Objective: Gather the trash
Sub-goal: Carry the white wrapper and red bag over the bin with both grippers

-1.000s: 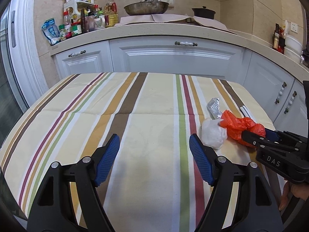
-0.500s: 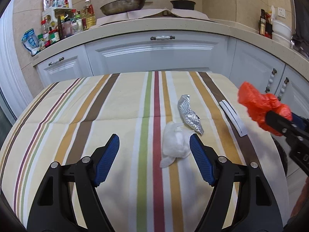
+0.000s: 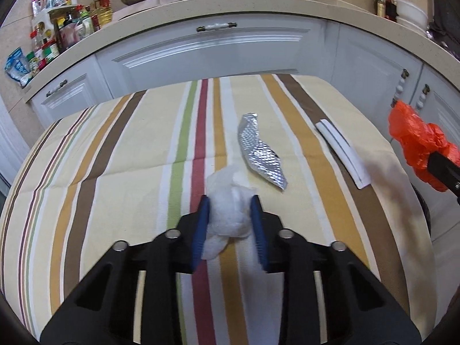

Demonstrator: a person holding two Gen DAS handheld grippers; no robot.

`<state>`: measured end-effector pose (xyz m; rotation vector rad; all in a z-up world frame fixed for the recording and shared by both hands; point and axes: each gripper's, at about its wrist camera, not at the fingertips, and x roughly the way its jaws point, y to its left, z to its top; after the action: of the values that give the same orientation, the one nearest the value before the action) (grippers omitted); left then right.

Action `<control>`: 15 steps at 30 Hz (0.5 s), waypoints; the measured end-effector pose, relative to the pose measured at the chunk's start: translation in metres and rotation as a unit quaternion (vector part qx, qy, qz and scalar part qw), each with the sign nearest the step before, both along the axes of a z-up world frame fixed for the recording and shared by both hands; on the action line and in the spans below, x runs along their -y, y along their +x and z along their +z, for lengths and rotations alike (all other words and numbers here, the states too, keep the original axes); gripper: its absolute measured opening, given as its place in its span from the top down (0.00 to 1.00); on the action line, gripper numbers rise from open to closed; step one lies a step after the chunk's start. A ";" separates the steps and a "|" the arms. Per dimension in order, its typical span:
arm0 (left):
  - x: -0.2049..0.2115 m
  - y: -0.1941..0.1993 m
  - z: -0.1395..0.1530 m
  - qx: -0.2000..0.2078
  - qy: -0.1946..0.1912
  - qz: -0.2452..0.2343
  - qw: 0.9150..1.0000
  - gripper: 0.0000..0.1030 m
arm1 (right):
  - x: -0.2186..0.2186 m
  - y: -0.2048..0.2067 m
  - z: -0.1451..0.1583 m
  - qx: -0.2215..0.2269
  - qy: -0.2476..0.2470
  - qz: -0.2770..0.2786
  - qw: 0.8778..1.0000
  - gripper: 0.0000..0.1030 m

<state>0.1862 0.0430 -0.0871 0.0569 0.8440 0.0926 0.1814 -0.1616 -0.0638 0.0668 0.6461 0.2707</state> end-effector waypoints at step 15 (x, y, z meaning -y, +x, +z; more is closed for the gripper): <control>-0.021 -0.033 0.028 0.052 -0.007 0.031 0.998 0.80 | -0.001 -0.008 0.005 0.010 -0.002 -0.004 1.000 0.62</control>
<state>0.1532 0.0638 -0.0592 0.0128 0.7433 0.1478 0.1734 -0.1606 -0.0592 0.0636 0.6264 0.2617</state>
